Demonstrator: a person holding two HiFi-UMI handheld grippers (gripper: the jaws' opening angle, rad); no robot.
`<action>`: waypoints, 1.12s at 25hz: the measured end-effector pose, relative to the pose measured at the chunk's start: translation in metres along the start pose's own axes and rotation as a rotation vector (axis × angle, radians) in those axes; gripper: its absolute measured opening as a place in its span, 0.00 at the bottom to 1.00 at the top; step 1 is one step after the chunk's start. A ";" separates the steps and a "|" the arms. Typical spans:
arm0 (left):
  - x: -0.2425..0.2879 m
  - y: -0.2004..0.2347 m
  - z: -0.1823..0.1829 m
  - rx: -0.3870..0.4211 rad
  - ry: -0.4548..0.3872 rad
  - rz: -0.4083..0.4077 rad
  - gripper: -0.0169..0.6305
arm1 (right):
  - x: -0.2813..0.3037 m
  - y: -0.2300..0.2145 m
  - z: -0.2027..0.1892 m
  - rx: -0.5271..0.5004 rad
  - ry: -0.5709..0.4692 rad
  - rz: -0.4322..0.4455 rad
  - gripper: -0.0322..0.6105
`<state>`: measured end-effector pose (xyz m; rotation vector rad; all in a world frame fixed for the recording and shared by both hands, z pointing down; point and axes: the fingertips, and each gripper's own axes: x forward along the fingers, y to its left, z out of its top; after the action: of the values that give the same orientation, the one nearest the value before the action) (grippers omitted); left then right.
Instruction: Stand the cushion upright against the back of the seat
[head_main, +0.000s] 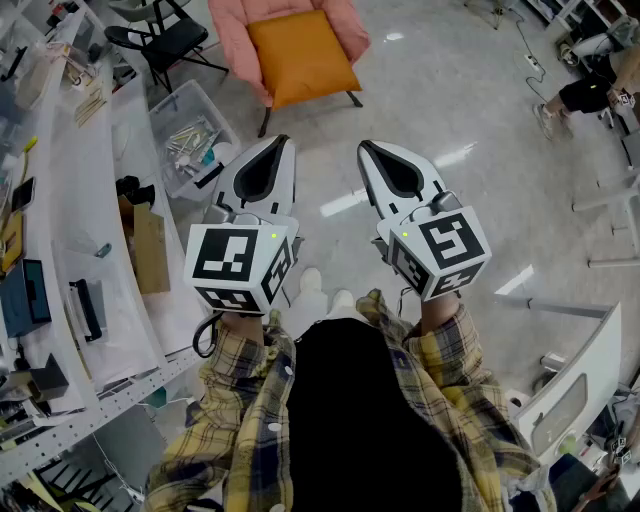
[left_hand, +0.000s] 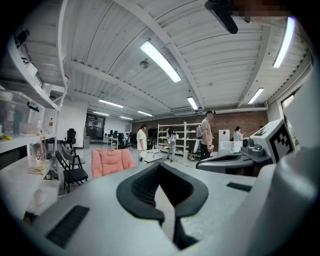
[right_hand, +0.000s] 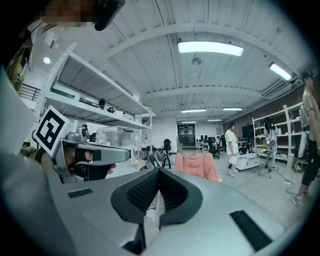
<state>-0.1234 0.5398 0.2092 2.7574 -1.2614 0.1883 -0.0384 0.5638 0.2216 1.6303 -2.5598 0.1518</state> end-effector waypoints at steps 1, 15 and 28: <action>0.002 -0.002 0.000 -0.001 0.000 -0.001 0.03 | -0.001 -0.002 0.000 0.000 0.001 0.000 0.08; 0.003 -0.042 -0.013 -0.008 0.011 -0.005 0.03 | -0.038 -0.014 -0.008 -0.012 -0.005 0.007 0.08; 0.026 -0.019 -0.020 -0.018 0.029 0.016 0.03 | -0.004 -0.025 -0.018 0.009 0.016 0.034 0.08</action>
<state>-0.0933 0.5358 0.2326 2.7206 -1.2721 0.2168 -0.0135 0.5597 0.2391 1.5825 -2.5795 0.1788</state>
